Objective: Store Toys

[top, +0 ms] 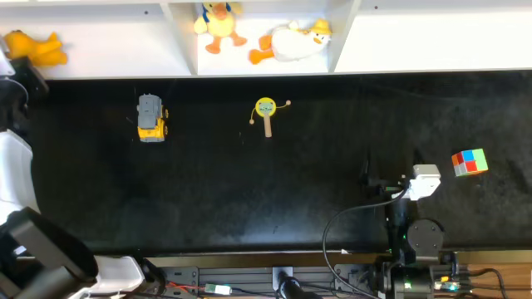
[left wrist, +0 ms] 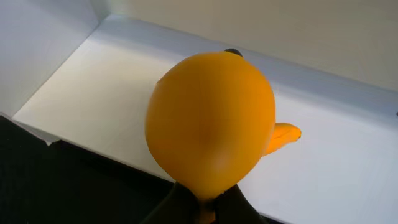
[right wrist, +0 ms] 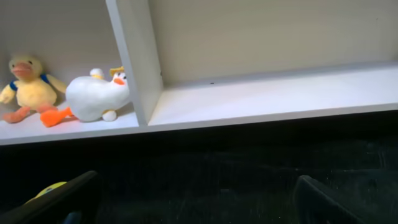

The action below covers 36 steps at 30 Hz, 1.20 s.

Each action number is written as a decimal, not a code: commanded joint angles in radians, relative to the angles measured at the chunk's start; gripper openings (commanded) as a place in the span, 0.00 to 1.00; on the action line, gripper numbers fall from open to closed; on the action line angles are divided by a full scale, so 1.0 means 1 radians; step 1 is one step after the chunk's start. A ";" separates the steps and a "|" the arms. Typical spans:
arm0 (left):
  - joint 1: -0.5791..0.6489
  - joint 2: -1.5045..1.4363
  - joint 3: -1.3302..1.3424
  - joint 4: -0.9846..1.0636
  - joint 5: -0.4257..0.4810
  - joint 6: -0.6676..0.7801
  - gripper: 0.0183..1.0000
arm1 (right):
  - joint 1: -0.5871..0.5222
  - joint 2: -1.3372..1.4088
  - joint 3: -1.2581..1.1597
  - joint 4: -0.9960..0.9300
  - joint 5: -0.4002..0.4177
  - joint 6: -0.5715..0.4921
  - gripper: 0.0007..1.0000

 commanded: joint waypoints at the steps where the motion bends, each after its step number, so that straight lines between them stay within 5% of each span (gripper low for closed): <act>1: -0.003 0.025 0.034 0.015 -0.013 0.019 0.02 | -0.002 -0.009 -0.014 0.002 -0.003 0.008 1.00; 36: -0.033 0.092 0.034 0.120 -0.013 0.019 0.03 | -0.002 -0.009 -0.014 0.002 -0.003 0.008 1.00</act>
